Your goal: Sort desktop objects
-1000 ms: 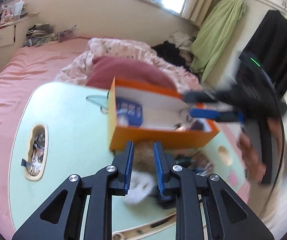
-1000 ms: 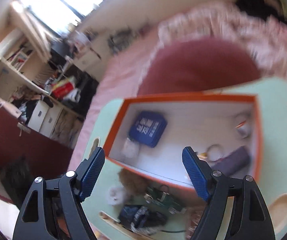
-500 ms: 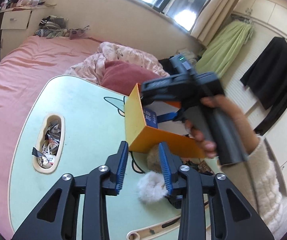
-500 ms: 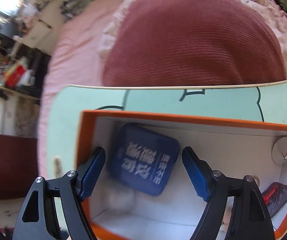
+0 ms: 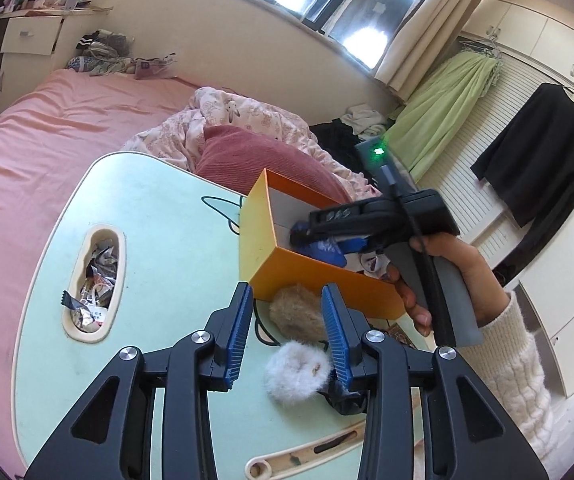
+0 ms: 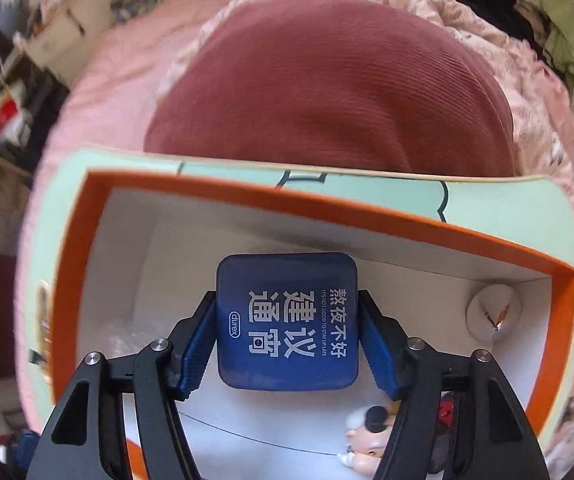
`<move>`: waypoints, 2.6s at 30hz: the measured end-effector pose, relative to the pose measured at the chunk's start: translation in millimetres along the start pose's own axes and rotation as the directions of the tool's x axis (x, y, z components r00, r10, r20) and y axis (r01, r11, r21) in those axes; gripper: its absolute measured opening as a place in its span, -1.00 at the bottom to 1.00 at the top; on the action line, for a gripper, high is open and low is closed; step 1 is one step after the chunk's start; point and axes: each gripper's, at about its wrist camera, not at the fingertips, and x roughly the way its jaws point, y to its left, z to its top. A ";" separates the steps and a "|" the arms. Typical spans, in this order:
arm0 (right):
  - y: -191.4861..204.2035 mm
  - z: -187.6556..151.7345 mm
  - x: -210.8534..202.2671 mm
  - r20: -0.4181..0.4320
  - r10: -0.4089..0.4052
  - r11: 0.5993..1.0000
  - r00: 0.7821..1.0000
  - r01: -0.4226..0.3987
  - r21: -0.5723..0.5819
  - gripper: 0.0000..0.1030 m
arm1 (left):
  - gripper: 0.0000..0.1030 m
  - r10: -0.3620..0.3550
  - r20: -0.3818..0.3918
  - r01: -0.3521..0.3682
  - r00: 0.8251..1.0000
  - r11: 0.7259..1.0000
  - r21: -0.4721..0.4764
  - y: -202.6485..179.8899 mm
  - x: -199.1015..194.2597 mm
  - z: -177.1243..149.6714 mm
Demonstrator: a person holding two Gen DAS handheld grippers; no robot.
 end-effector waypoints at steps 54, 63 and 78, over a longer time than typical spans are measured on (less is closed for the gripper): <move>-177.2 -239.6 -140.0 0.637 0.223 0.932 0.738 -0.354 0.084 0.84 | -0.33 0.009 -0.525 -0.007 0.851 1.000 0.005 -163.7 225.7 33.6; -177.3 -238.2 -135.7 0.633 0.229 0.928 0.740 -0.362 0.088 0.84 | -0.27 0.080 -0.540 -0.061 0.838 0.997 0.053 -163.0 236.8 25.9; -173.7 -235.0 -121.7 0.606 0.227 0.928 0.763 -0.358 0.103 0.84 | -0.15 0.084 -0.556 -0.009 0.827 0.991 0.136 -163.6 235.9 28.6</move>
